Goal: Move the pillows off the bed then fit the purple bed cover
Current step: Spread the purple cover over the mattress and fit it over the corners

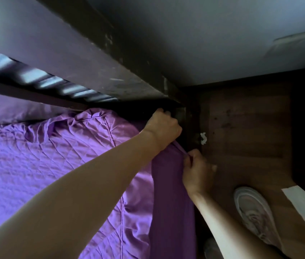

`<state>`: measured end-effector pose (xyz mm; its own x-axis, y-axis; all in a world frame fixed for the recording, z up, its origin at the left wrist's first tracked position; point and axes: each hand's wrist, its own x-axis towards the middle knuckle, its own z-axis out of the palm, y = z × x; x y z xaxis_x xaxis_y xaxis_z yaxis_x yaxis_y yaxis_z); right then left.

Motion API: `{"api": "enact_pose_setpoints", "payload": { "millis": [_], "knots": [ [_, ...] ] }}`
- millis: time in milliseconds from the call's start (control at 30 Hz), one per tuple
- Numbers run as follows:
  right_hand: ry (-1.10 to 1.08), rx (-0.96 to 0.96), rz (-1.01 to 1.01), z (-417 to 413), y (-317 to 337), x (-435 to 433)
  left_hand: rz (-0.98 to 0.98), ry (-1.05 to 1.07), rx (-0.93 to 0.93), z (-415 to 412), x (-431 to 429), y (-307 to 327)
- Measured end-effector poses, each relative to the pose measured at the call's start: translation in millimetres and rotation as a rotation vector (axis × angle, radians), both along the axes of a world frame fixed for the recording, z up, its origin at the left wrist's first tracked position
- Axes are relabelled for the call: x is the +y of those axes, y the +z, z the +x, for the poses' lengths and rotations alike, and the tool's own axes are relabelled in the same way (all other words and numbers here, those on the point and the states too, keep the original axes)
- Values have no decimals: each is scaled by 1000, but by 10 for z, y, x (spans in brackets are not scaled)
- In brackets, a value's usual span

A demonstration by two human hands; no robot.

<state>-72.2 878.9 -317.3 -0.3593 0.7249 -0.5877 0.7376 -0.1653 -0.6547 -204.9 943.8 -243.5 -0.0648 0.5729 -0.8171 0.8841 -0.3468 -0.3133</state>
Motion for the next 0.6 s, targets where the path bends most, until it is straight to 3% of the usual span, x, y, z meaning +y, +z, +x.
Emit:
{"api": "enact_pose_setpoints", "payload": {
  "millis": [133,267,467,600],
  "knots": [
    [-191,203,-378,-55,-84,-100,21,-4,26,62,-3,-138],
    [-254,205,-590,-78,-187,-125,53,32,31,84,-5,-268],
    [-160,88,-251,-29,-346,96,152,176,-31,153,28,-543],
    [-155,40,-214,-68,-382,139,189,335,-42,158,-60,-702]
  ]
}}
